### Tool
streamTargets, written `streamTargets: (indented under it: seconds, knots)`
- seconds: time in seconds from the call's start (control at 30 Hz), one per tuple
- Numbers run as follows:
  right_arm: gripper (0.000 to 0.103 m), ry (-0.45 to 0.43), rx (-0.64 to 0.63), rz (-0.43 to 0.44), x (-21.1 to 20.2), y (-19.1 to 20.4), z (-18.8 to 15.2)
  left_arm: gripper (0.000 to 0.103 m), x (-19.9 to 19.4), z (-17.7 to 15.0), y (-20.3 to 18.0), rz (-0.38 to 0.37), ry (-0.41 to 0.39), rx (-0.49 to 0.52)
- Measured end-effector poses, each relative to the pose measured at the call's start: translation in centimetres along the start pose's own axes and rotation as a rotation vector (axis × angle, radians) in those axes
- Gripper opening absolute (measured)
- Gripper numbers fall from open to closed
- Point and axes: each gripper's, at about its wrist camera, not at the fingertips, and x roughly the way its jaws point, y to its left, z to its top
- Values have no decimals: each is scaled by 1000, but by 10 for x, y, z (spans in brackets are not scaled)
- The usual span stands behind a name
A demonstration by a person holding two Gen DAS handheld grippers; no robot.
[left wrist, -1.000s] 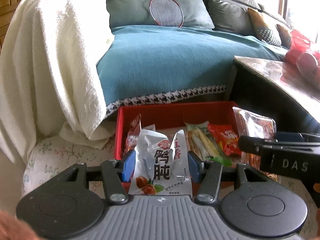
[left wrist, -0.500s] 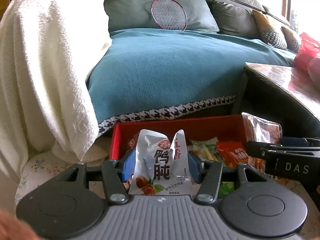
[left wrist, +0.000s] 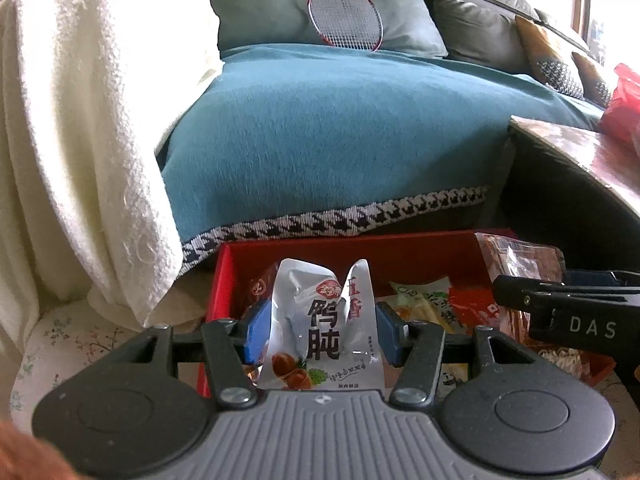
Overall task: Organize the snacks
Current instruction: 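Lower both packs into the red box and open both grippers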
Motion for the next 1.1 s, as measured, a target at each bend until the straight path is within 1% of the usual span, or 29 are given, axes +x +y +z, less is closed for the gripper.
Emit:
streamTargets:
  seconds: [0.27, 0.37, 0.43, 0.47, 0.5, 0.67, 0.73, 0.83, 0.93, 1.1]
  knots:
    - [74, 30, 0, -7, 17, 0, -2, 49, 15, -1, 1, -4, 26, -3]
    - [75, 44, 5, -6, 22, -2, -3, 50, 17, -2, 0, 4, 23, 6]
    - [75, 53, 4, -6, 24, -2, -4, 53, 19, -2, 0, 5, 27, 7]
    - [75, 58, 3, -4, 25, -1, -4, 59, 19, -2, 0, 3, 30, 2]
    - [76, 63, 2, -4, 26, -1, -4, 61, 20, -1, 0, 2, 32, -4]
    - [76, 60, -1, -7, 27, 0, -4, 63, 21, -2, 0, 8, 31, -5]
    - [79, 53, -3, -13, 25, 0, -4, 64, 21, -2, 0, 8, 32, -3]
    - [79, 51, -2, -14, 24, -2, -4, 65, 20, -2, 0, 8, 36, -1]
    - [79, 46, 0, -19, 20, -3, -4, 66, 16, -1, -2, 9, 29, 5]
    - [79, 30, 9, -19, 9, -4, -2, 70, 7, 1, -5, 15, 17, 23]
